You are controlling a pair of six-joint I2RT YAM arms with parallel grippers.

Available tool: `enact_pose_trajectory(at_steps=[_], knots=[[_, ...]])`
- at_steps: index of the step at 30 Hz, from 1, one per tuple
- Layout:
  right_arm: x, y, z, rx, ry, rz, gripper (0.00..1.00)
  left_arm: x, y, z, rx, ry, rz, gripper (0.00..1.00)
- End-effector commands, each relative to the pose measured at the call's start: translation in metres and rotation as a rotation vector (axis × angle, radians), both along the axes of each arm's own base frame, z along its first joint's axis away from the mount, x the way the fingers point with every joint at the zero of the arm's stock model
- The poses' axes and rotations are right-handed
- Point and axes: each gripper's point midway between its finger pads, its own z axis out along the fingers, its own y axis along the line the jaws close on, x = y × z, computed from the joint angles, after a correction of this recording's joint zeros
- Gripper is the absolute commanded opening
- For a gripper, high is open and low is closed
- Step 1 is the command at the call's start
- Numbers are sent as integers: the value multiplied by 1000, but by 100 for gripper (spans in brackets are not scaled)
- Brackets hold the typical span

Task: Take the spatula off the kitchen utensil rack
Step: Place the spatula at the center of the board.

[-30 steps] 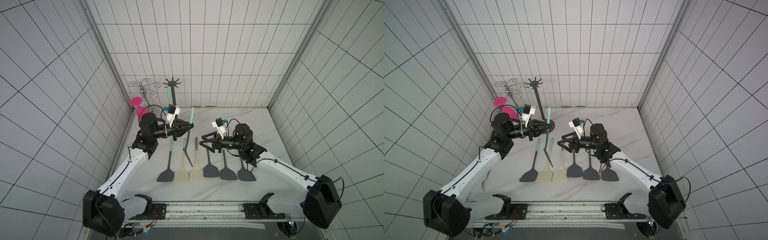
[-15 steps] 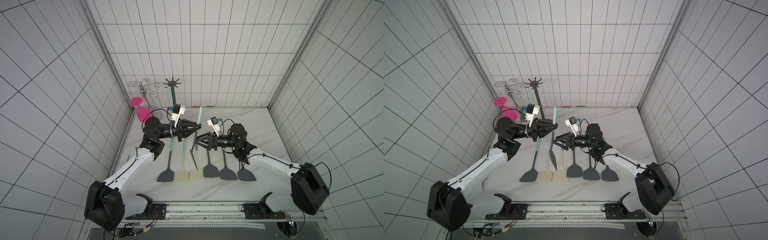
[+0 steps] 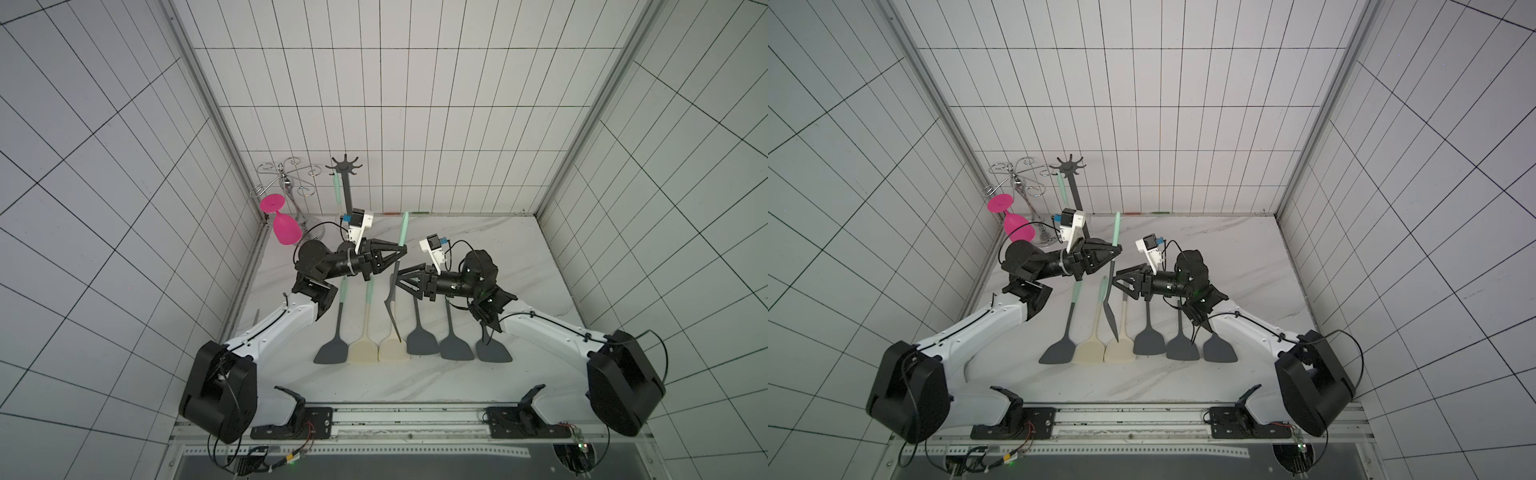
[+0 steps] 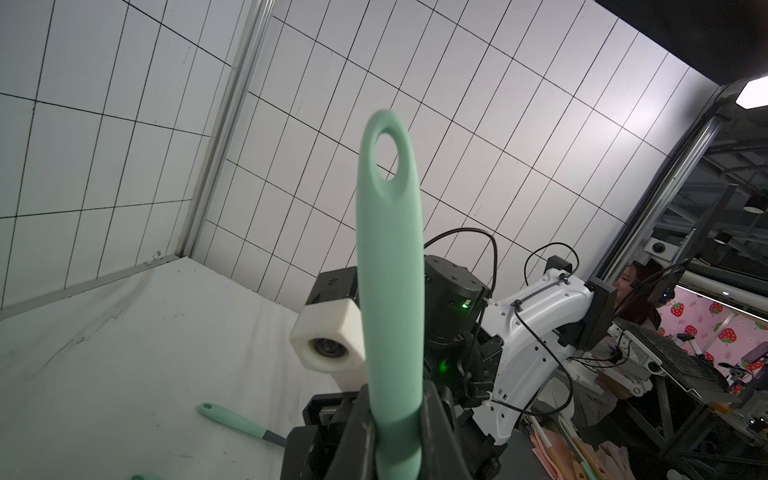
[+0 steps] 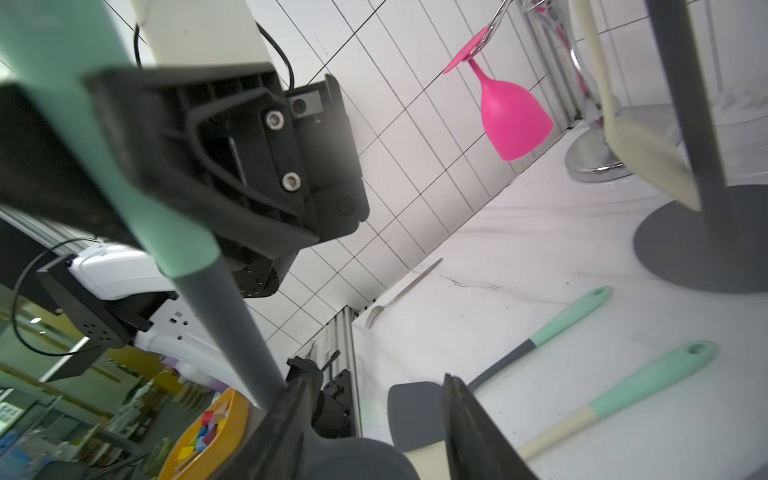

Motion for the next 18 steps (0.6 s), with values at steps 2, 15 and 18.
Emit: enact_pose_trajectory(at_steps=[2, 15, 18], knots=[[-18, -26, 11, -48, -210, -85, 57, 9, 7, -8, 7, -17, 51, 0], [-21, 7, 38, 106, -197, 65, 58, -12, 1, 4, -26, -46, -10, 0], [-20, 16, 48, 158, -180, 108, 57, -18, -5, 3, -27, -44, -33, 0]])
